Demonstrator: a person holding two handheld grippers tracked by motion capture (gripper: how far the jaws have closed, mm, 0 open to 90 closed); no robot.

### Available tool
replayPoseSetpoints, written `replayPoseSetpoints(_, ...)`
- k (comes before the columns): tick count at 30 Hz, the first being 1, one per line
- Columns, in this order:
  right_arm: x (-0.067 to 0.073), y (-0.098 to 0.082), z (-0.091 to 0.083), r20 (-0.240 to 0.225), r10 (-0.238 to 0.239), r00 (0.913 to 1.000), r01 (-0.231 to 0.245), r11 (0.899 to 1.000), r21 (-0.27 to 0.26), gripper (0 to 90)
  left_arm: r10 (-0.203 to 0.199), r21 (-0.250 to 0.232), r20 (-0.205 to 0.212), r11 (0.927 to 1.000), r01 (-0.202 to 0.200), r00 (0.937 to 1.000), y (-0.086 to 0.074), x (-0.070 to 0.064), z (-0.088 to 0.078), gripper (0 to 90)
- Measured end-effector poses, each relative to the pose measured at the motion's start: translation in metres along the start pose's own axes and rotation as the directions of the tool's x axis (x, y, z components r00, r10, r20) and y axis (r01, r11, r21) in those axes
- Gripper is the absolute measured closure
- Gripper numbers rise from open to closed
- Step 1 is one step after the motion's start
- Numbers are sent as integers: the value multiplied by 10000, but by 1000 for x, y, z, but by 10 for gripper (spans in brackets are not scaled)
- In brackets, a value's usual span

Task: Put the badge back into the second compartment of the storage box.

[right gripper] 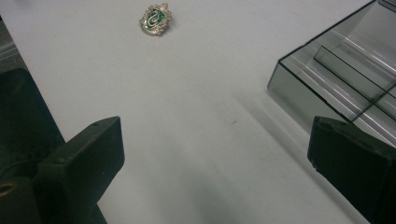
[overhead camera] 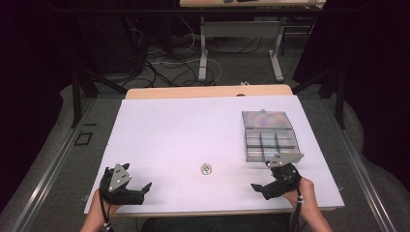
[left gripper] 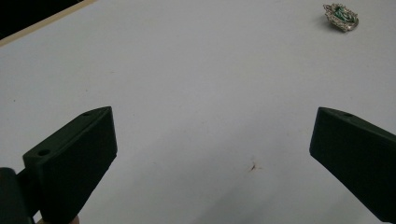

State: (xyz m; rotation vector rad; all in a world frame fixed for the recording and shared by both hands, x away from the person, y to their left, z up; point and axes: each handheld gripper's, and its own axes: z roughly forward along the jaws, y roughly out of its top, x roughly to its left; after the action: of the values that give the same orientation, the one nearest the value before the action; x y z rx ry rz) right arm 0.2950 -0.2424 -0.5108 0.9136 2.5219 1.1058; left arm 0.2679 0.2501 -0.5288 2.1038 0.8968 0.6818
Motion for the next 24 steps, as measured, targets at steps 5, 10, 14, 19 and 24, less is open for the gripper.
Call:
replayPoseSetpoints(5,7,7,7,-254,-90,9996,92,9999,59,25,-123,-7,97,9999,123,9999,0,0,0,8)
replayPoseSetpoints(10,12,15,17,-405,-209,9990,213,9997,90,20,-64,12,55,10000,64,10000,0,0,0,8)
replayPoseSetpoints(14,16,22,27,-469,-382,9982,392,9990,197,13,-116,44,81,9999,115,9999,0,-1,1,8)
replayPoseSetpoints(19,18,29,34,-649,-457,9968,489,9976,487,7,-114,50,67,9999,114,9999,0,0,1,8)
replayPoseSetpoints(24,18,33,40,-613,-401,9973,417,9988,248,3,-65,22,23,10000,65,10000,0,0,0,8)
